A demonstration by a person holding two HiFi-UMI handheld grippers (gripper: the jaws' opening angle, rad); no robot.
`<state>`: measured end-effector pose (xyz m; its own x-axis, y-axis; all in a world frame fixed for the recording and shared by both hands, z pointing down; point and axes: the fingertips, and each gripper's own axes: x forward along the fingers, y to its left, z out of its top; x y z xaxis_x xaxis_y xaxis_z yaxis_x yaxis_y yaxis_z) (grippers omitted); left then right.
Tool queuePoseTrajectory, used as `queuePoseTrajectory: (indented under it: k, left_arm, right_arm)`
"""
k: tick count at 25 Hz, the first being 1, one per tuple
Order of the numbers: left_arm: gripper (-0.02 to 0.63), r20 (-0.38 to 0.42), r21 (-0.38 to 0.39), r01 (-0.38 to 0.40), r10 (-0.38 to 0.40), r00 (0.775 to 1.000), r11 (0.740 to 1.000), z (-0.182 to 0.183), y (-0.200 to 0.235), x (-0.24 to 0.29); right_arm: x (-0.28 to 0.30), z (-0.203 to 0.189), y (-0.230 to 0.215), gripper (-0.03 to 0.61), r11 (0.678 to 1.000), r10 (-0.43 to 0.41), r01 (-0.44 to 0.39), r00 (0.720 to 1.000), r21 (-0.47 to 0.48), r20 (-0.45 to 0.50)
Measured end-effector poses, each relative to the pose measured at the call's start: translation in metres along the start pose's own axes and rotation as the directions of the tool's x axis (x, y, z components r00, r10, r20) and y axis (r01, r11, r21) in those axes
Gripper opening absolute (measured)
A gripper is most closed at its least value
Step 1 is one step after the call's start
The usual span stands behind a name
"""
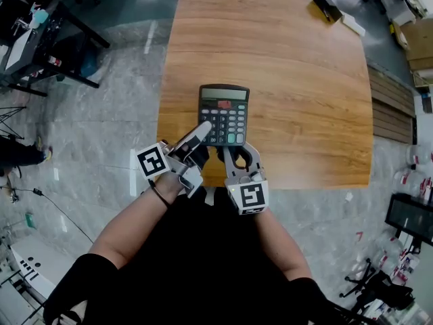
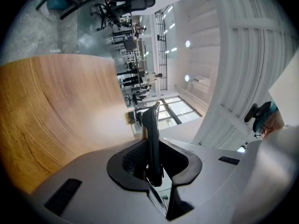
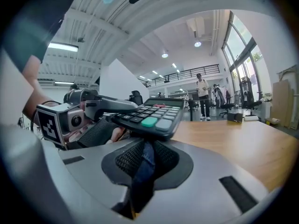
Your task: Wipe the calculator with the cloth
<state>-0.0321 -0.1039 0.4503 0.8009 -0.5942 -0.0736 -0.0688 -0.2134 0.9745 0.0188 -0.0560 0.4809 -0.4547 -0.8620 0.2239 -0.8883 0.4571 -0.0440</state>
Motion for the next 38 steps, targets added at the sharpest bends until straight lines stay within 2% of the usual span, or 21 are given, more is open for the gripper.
queuePoseTrajectory:
  k: [4, 10, 14, 18, 25, 30, 34, 38]
  left_arm:
    - [0.074, 0.007, -0.015, 0.004, -0.004, 1.000, 1.000, 0.001, -0.001, 0.000]
    - [0.074, -0.052, -0.048, 0.016, -0.019, 0.998, 0.999, -0.008, 0.000, 0.001]
    - [0.074, -0.095, -0.050, 0.024, -0.029, 0.995, 0.998, -0.016, -0.002, 0.001]
    - [0.074, -0.116, -0.057, 0.034, -0.040, 0.992, 0.998, -0.021, -0.006, -0.001]
    - [0.074, -0.090, -0.120, 0.066, -0.077, 0.993, 0.991, -0.018, -0.013, -0.004]
    - [0.074, -0.067, -0.175, 0.083, -0.096, 0.993, 0.981, -0.020, -0.015, -0.001]
    - [0.074, -0.049, -0.224, 0.098, -0.112, 0.992, 0.970, -0.026, -0.019, 0.001]
    - [0.074, -0.043, -0.238, 0.095, -0.108, 0.993, 0.967, -0.028, -0.020, 0.001]
  right_arm:
    - [-0.010, 0.002, -0.042, 0.048, 0.994, -0.106, 0.106, 0.994, 0.020, -0.002]
    - [-0.006, 0.006, -0.077, 0.048, 0.984, -0.154, 0.157, 0.987, -0.084, 0.035]
    - [-0.003, 0.009, -0.086, 0.048, 0.977, -0.132, 0.140, 0.989, -0.161, 0.062]
    - [0.002, 0.016, -0.082, 0.048, 0.975, -0.091, 0.108, 0.991, -0.196, 0.094]
    - [0.007, 0.017, -0.041, 0.048, 0.979, 0.057, -0.032, 0.991, -0.204, 0.119]
    - [0.007, 0.022, 0.002, 0.048, 0.975, 0.149, -0.118, 0.976, -0.188, 0.159]
    - [0.003, 0.025, 0.017, 0.048, 0.980, 0.164, -0.139, 0.970, -0.145, 0.180]
    - [0.001, 0.024, 0.008, 0.048, 0.986, 0.129, -0.108, 0.977, -0.123, 0.173]
